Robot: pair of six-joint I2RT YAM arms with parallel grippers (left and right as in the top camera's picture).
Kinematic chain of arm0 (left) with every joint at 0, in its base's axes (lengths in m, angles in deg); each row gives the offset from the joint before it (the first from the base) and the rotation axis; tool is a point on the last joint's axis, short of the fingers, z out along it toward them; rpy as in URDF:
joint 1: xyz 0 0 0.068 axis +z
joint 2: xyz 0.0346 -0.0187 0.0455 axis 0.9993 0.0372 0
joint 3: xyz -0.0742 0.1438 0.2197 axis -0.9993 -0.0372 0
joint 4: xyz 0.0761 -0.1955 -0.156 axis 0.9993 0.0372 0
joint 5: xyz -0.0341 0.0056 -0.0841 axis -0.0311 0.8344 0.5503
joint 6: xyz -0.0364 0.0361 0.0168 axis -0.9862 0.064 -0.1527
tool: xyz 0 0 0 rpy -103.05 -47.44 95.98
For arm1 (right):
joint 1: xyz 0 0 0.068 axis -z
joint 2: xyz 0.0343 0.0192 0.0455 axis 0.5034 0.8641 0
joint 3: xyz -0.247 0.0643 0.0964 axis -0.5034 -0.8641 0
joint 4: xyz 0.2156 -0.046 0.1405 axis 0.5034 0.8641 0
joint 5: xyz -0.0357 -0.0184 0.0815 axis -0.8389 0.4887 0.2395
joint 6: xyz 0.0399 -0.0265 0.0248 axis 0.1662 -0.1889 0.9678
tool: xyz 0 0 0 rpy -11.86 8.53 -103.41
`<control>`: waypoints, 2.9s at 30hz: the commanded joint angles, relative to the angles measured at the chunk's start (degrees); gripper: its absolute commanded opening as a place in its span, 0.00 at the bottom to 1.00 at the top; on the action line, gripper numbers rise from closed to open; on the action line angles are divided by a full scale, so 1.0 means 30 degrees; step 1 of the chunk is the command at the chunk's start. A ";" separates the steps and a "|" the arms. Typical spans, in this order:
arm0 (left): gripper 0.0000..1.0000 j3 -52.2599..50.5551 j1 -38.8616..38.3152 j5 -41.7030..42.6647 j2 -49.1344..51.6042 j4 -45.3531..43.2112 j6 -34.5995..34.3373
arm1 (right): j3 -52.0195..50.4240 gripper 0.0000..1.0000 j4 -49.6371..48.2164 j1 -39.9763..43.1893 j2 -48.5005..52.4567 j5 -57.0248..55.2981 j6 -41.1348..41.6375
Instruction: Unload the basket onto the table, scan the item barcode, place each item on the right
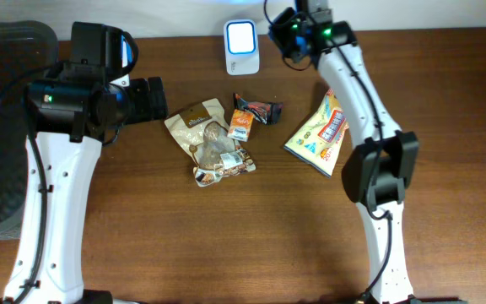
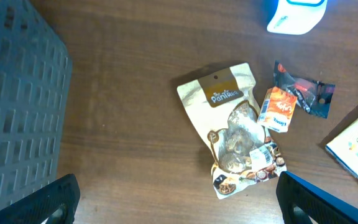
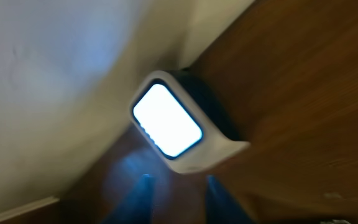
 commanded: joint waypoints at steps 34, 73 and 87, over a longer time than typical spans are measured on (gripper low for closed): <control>0.99 0.0117 0.0000 -0.0138 0.0066 0.0044 -0.0182 | -0.7934 0.70 -0.0364 -0.2805 -0.0102 -0.0925 -2.2935; 0.99 0.0117 0.0015 -0.0146 0.0066 0.0044 -0.0182 | -0.3359 0.49 0.3177 -0.2965 0.0597 -0.2215 -1.8855; 0.99 0.0117 0.0015 -0.0138 0.0066 0.0044 -0.0182 | -0.8510 0.43 -0.0889 -0.2958 0.0750 -0.1923 -1.8921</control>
